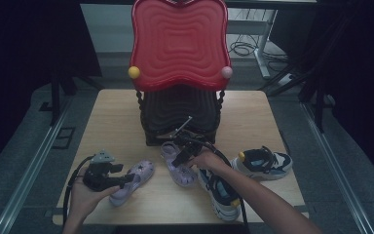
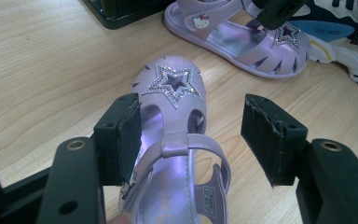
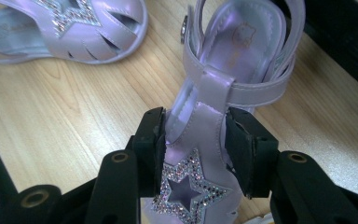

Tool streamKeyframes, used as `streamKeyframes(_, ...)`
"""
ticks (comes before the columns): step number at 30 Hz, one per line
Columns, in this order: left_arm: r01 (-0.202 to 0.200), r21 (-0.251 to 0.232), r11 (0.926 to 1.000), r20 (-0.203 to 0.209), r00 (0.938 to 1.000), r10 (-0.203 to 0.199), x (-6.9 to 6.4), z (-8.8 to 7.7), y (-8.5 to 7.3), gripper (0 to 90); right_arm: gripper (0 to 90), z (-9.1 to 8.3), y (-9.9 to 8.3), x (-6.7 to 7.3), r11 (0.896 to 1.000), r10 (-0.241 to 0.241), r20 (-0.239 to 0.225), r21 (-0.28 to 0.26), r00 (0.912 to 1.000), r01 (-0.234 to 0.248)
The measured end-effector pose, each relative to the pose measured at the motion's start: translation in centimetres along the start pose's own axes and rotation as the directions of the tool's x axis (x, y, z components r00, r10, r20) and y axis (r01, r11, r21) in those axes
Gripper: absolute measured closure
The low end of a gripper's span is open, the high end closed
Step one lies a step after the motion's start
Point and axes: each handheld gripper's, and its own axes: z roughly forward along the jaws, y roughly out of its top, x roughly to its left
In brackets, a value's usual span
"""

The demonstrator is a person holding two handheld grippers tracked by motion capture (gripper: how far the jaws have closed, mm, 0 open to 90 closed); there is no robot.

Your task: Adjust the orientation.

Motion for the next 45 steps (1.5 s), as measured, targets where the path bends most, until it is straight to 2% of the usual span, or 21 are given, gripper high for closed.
streamKeyframes(7, 0.001, 0.004, 1.0000, -0.001, 1.0000, -0.001, 0.1, 0.1, -0.1, 38.4, 62.2, 0.5, 0.2, -0.1, 1.000, 0.007, 0.023, 0.006, 0.9997, -0.007)
streamKeyframes(13, 0.004, 0.002, 1.0000, -0.002, 1.0000, -0.004, 0.2, 0.0, -0.1, 38.4, 70.1, 0.6, 0.2, -0.2, 1.000, 0.016, 0.009, 0.000, 0.9998, -0.016)
streamKeyframes(21, 0.009, 0.006, 0.9999, -0.002, 1.0000, -0.009, 0.3, 0.1, -0.2, 38.4, 73.3, 0.3, 0.2, -0.3, 0.999, 0.034, -0.020, -0.019, 0.9992, -0.035)
streamKeyframes(28, 0.008, 0.006, 0.9999, -0.004, 1.0000, -0.008, 0.4, 0.1, -0.2, 38.4, 74.0, -0.1, 0.2, -0.3, 0.999, 0.031, -0.018, -0.031, 0.9994, -0.032)
streamKeyframes(37, 0.009, 0.008, 0.9999, -0.004, 1.0000, -0.009, 0.4, 0.2, -0.2, 38.4, 74.6, -1.6, 0.1, -0.3, 0.993, 0.038, -0.023, -0.107, 0.9990, -0.040)
streamKeyframes(41, 0.011, 0.007, 0.9999, -0.005, 0.9999, -0.011, 0.5, 0.1, -0.3, 38.4, 74.7, -2.4, 0.1, -0.2, 0.988, 0.040, -0.046, -0.145, 0.9981, -0.046)
streamKeyframes(45, 0.012, 0.007, 0.9999, -0.004, 0.9999, -0.012, 0.5, 0.1, -0.3, 38.4, 74.8, -3.3, 0.0, 0.1, 0.985, 0.019, -0.066, -0.169, 0.9976, -0.030)
